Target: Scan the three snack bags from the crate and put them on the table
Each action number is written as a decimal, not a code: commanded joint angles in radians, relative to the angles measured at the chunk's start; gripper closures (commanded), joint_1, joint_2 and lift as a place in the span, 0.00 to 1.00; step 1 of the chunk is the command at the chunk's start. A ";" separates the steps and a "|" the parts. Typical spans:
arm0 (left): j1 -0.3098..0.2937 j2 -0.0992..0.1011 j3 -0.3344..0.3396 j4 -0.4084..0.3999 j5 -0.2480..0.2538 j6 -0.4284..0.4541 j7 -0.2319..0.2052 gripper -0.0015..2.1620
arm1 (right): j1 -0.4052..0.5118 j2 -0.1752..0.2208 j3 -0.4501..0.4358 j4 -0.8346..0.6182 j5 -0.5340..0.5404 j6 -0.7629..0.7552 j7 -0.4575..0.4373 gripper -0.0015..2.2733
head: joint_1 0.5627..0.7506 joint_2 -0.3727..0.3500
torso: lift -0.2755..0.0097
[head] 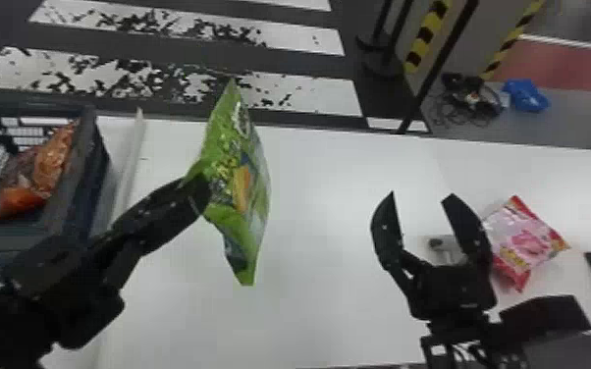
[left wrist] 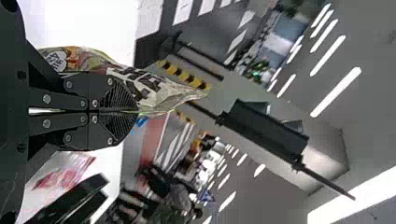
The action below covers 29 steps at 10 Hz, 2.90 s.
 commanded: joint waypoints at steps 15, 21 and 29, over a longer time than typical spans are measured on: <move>-0.333 -0.003 -0.089 0.678 -0.212 0.029 -0.017 0.82 | 0.007 -0.028 -0.035 -0.003 -0.020 -0.025 0.000 0.03 | 0.70 0.09 | 0.64; -0.401 0.007 -0.160 0.762 -0.375 -0.195 0.144 0.01 | -0.030 -0.029 -0.035 0.029 -0.014 0.021 0.002 0.02 | 0.70 0.18 | 0.64; -0.008 0.013 0.141 0.153 -0.246 -0.235 0.083 0.01 | -0.055 -0.035 0.039 0.028 -0.008 0.144 0.018 0.04 | 0.70 0.46 | 0.64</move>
